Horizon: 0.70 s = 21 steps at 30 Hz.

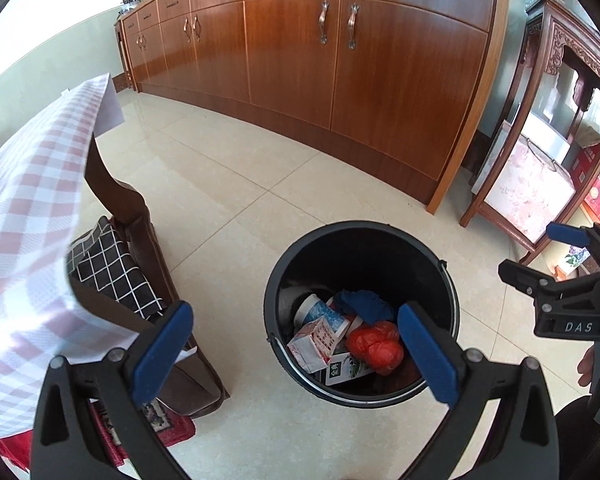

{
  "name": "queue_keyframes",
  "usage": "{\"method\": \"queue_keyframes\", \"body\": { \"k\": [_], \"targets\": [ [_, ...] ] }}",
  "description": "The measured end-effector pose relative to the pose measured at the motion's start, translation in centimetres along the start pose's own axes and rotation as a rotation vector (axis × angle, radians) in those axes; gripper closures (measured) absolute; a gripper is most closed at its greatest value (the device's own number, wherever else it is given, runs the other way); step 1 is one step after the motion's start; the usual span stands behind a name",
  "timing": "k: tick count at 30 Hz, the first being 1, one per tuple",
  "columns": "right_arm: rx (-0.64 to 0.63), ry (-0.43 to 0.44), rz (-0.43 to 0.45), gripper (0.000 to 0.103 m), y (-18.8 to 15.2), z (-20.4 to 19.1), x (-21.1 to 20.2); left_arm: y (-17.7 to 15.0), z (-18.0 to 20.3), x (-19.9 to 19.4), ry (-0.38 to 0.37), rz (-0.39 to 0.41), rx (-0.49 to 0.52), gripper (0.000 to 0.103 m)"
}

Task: Collect trash
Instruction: 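Move both tools back toward the table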

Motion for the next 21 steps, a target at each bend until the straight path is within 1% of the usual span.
{"method": "queue_keyframes", "body": {
  "k": [5,10,16,21],
  "targets": [
    [0.0,0.004,0.031,0.0,0.0,-0.3,-2.0,-0.2,-0.1,-1.5,0.016,0.023,-0.004,0.0],
    [-0.008,0.019,0.065,0.0,0.0,-1.0,-4.4,-0.7,-0.8,-3.6,0.027,0.05,-0.03,0.0],
    [-0.042,0.044,0.116,0.0,0.2,-3.0,-7.4,-1.4,-1.8,-6.2,0.045,0.078,-0.053,0.0],
    [-0.069,0.076,0.146,0.0,0.3,-5.2,-9.4,-1.9,-3.3,-8.7,0.084,0.111,-0.071,0.0]
  ]
}}
Point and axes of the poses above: each gripper's, at about its wrist camera, not at the fingertips, and x roughly the way its jaws point, z to its right, y to its top, the point moved 3 cm from there along x, roughly the way its jaws point, and after that the axes turned 13 degrees about x, right-handed, at the moved point
